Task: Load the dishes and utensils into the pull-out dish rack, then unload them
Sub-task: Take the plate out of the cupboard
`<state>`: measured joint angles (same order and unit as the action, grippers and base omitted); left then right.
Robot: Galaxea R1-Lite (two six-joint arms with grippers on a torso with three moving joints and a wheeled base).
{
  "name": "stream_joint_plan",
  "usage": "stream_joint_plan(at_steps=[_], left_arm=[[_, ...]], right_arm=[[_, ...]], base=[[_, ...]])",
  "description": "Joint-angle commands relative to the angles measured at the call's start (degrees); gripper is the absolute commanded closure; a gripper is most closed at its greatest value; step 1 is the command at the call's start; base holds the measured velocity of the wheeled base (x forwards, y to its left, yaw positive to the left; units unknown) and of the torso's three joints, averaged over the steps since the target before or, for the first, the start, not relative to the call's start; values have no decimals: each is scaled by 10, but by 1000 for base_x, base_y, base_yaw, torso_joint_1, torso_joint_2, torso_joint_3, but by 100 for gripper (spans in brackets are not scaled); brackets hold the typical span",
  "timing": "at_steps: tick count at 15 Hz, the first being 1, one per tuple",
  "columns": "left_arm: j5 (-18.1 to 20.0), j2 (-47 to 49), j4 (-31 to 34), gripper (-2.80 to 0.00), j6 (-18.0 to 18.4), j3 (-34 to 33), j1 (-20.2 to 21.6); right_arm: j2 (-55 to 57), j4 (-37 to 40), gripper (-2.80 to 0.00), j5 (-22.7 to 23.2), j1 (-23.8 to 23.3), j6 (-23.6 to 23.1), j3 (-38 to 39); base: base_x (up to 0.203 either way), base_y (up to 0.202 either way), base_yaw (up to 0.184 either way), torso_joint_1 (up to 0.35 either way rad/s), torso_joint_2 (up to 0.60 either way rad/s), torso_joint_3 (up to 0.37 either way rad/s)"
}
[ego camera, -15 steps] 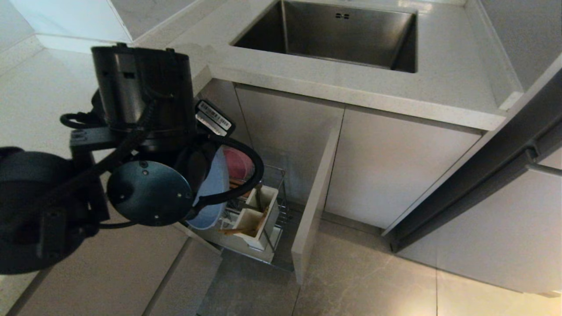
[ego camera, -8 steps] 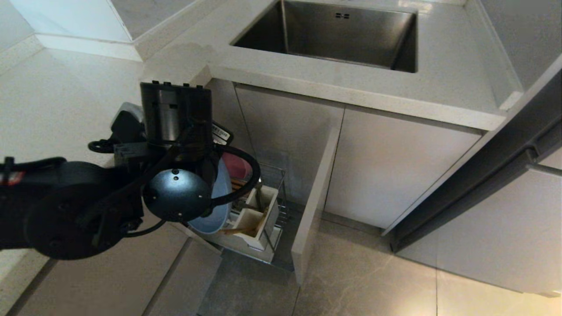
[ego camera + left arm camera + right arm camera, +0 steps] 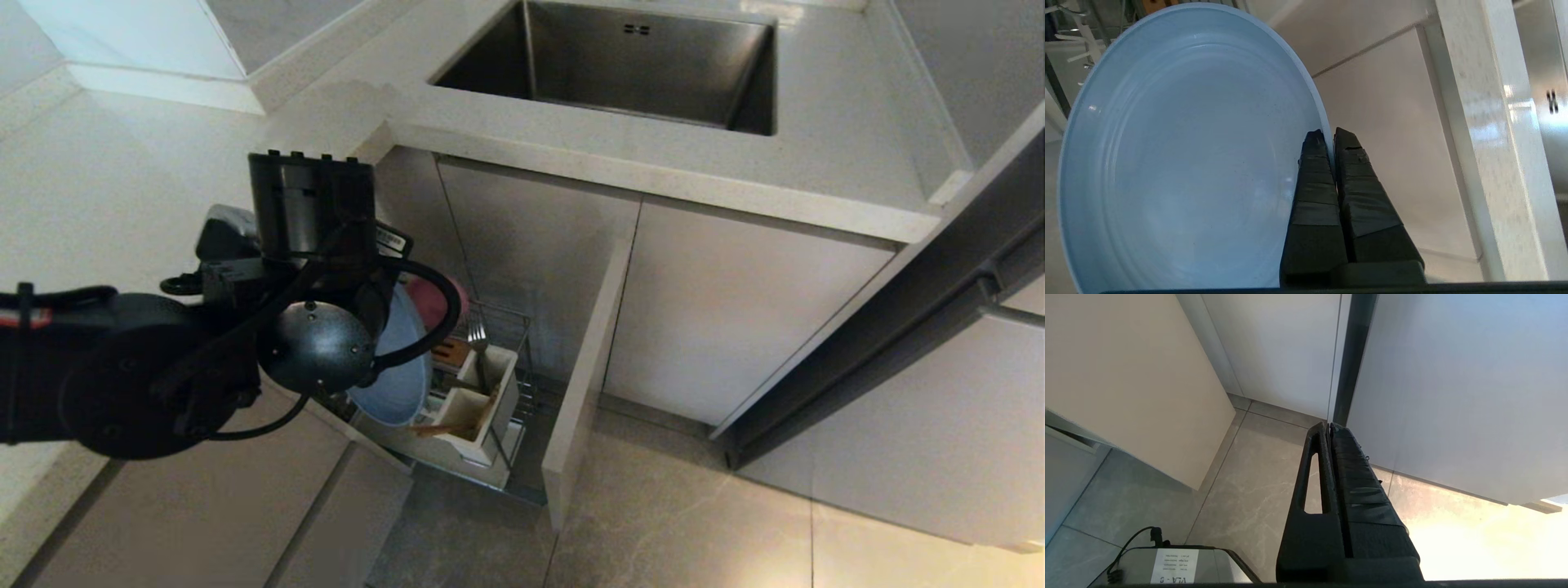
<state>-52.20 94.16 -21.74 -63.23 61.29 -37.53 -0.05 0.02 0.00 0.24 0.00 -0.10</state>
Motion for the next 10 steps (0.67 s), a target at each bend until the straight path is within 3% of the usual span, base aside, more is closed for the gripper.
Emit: stream_joint_plan(at_steps=[1, 6, 10], left_arm=[[-3, 5, -1, 0, -10, 2, 7], [15, 52, -1, 0, -54, 31, 22], [44, 77, -2, 0, -69, 38, 47]], right_arm=[[0, 0, 0, 0, 0, 0, 0], [0, 0, 0, 0, 0, 0, 0], [0, 0, 0, 0, 0, 0, 0]], base=[[0, 0, 0, 0, 0, 0], [0, 0, 0, 0, 0, 0], [0, 0, 0, 0, 0, 0]])
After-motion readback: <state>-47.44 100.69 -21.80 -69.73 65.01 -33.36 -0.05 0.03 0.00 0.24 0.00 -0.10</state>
